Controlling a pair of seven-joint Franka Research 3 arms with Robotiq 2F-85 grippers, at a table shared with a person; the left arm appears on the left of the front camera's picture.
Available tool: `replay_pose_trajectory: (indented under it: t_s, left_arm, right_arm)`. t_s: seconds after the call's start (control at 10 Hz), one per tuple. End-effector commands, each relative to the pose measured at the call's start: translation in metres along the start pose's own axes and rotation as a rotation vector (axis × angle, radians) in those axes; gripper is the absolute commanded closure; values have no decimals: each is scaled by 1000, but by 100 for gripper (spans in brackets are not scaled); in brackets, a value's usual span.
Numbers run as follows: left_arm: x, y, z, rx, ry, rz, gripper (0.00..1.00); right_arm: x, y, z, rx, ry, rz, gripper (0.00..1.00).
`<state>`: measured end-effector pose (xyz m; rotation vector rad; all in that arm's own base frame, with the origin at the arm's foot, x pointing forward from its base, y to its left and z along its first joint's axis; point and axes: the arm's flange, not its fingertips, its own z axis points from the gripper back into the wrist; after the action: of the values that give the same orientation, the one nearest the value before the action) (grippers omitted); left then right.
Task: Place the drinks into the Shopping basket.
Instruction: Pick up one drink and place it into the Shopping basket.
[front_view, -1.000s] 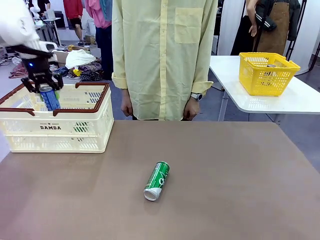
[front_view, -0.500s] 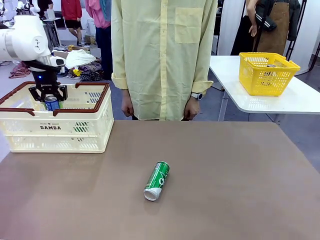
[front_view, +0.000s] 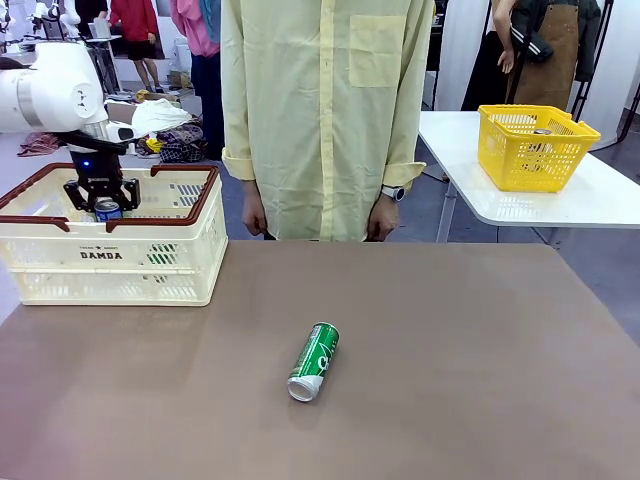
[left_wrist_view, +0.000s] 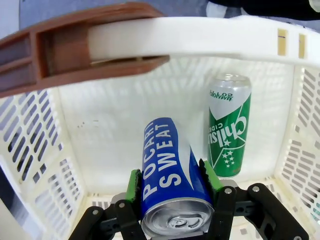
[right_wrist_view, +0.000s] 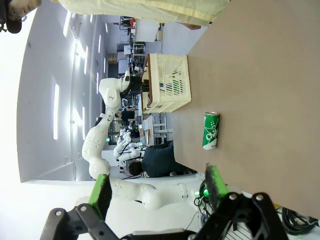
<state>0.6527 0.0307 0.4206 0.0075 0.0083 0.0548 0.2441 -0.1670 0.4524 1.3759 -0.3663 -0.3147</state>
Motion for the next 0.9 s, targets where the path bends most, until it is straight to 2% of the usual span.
replay_pose_trajectory:
  t_s: [0.0, 0.1, 0.2, 0.6, 0.7, 0.8]
  left_arm:
    - [0, -2, 3, -11, -1, -1, 71]
    - [-1, -2, 5, -23, 7, -12, 14]
    - [-1, -2, 5, -22, 10, -14, 0]
    - [-10, 3, 25, -76, -5, -57, 0]
    - [-14, 5, 40, -107, -20, -81, 0]
    - [-22, 11, 66, -198, -55, -109, 0]
  right_arm:
    - [2, 7, 0, 22, -10, -13, 0]
    - [2, 7, 0, 22, -10, -13, 0]
    - [2, 7, 0, 22, -10, -13, 0]
    - [2, 7, 0, 22, -10, -13, 0]
    - [2, 7, 0, 22, -10, -13, 0]
    - [2, 7, 0, 22, -10, -13, 0]
